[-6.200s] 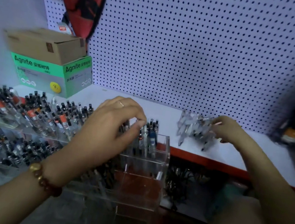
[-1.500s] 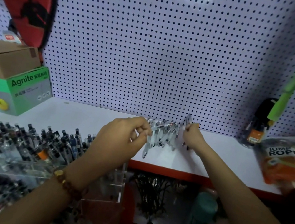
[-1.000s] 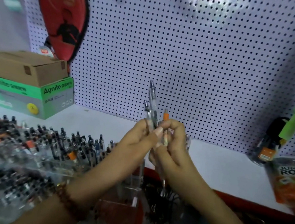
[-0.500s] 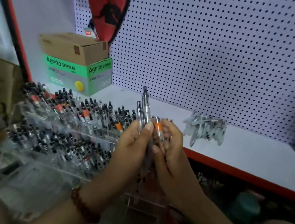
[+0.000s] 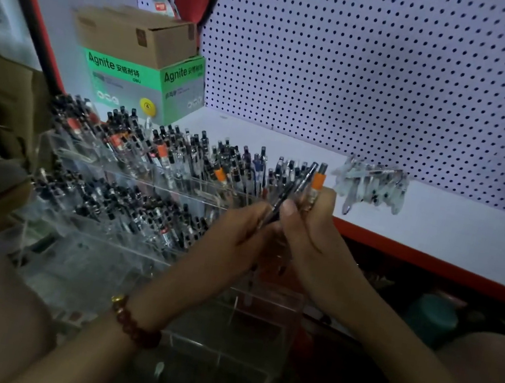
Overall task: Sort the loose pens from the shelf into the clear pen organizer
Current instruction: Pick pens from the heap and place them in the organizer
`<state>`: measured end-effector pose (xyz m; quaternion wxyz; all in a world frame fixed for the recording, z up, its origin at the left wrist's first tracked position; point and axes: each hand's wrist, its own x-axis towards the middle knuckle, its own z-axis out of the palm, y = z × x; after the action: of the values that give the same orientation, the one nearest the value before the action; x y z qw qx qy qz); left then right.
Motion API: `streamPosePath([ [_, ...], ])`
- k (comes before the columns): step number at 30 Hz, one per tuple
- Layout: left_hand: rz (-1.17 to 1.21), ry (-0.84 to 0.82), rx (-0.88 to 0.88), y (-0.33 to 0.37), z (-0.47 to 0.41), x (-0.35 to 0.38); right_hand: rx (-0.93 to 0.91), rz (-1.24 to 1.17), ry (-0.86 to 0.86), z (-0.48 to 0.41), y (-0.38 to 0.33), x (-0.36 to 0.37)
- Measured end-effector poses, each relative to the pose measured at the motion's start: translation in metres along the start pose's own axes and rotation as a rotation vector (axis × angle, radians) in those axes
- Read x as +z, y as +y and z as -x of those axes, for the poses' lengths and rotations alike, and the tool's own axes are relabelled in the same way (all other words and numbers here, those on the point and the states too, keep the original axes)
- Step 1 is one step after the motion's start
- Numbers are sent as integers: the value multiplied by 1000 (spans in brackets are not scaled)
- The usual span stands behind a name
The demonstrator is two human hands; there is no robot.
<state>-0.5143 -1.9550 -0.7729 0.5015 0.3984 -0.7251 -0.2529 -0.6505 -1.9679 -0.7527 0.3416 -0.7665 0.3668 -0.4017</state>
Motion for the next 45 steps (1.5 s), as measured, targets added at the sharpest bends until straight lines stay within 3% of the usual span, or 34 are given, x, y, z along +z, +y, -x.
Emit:
streamPosePath([
  [7, 233, -91, -72, 6, 4, 5, -28, -22, -4, -4, 3, -2],
  [12, 319, -383, -70, 2, 6, -9, 17, -239, -171, -4, -1, -21],
  [17, 254, -343, -175, -10, 7, -8, 5, -120, 120, -1, 11, -12],
  [21, -234, -195, -119, -23, 6, -23, 5, 118, 341, -3, 21, -28],
  [25, -440, -153, -176, -32, 10, -25, -20, 513, 228, 3, 35, -21],
  [30, -603, -170, -213, -36, 13, -11, -75, 714, 242, 7, 49, 9],
  [32, -626, -169, -210, -37, 14, -7, -71, 740, 257, 8, 47, 12],
  [41, -558, -124, -194, -42, 16, 0, 208, 707, -25, 6, 47, 16],
  [45, -562, -114, -207, -47, 19, -2, 277, 652, -235, 1, 45, 9],
])
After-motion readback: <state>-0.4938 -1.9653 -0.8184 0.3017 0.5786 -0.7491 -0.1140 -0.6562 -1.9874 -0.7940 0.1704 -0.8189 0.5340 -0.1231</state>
